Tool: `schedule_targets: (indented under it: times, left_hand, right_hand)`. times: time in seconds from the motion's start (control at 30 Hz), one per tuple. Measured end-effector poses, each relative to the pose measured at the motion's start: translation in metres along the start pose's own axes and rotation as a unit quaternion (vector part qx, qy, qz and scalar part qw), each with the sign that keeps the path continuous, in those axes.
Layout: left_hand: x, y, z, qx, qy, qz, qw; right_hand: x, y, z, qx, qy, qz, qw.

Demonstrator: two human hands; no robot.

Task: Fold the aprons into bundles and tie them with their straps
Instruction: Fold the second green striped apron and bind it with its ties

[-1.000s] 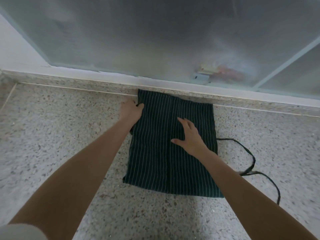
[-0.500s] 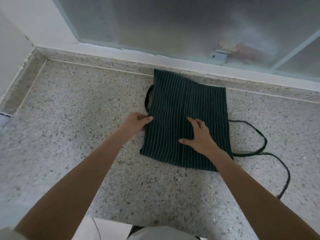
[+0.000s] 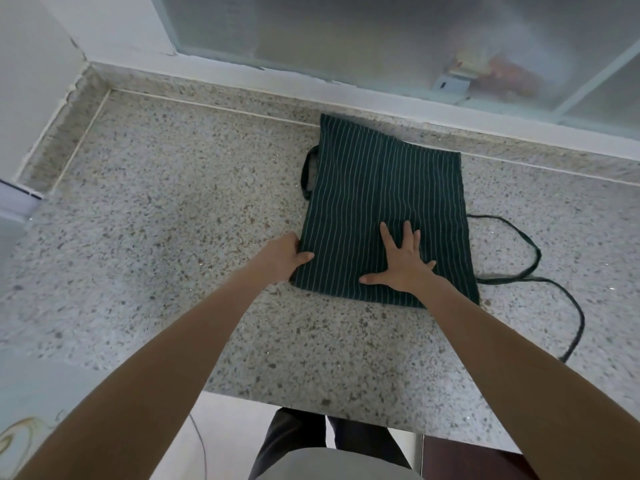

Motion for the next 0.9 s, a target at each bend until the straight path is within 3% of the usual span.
schedule_targets:
  times: [0.13,0.27,0.47,0.6,0.7,0.8,0.9]
  left_hand:
    - [0.006,0.014,-0.002,0.018,-0.016,0.076,0.997]
    - [0.006,0.011,0.000,0.056,-0.052,0.085,0.993]
    - [0.025,-0.027,0.029,-0.041,-0.113,-0.031,0.992]
    - [0.048,-0.064,0.062,-0.091,-0.177,-0.082,0.977]
    - [0.073,-0.085,0.080,-0.102,-0.144,-0.073,0.982]
    - [0.097,-0.096,0.089,-0.174,-0.094,-0.040,0.979]
    - [0.110,-0.102,0.093,-0.292,-0.064,0.018,0.954]
  right_hand:
    - [0.000,0.002,-0.002,-0.007,0.017,-0.009,1.000]
    - [-0.001,0.005,-0.002,-0.015,0.021,-0.016,1.000]
    - [0.000,0.009,0.004,-0.039,0.005,-0.025,0.999]
    - [0.005,0.016,0.038,-0.065,-0.091,0.012,0.994]
    - [0.018,0.022,0.066,-0.039,-0.128,0.054,0.990]
    - [0.033,0.025,0.080,0.014,-0.097,0.068,0.993]
    - [0.044,0.026,0.081,0.030,-0.041,0.059,0.997]
Point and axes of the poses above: each hand's wrist, its own x-axis towards the middle knuckle, its own z-axis out of the back of the hand, y = z × x, the point moved 3 cm from there along x, towards the middle knuckle, and after that the axes turned 5 degrees about y, right-handed, at the moved point
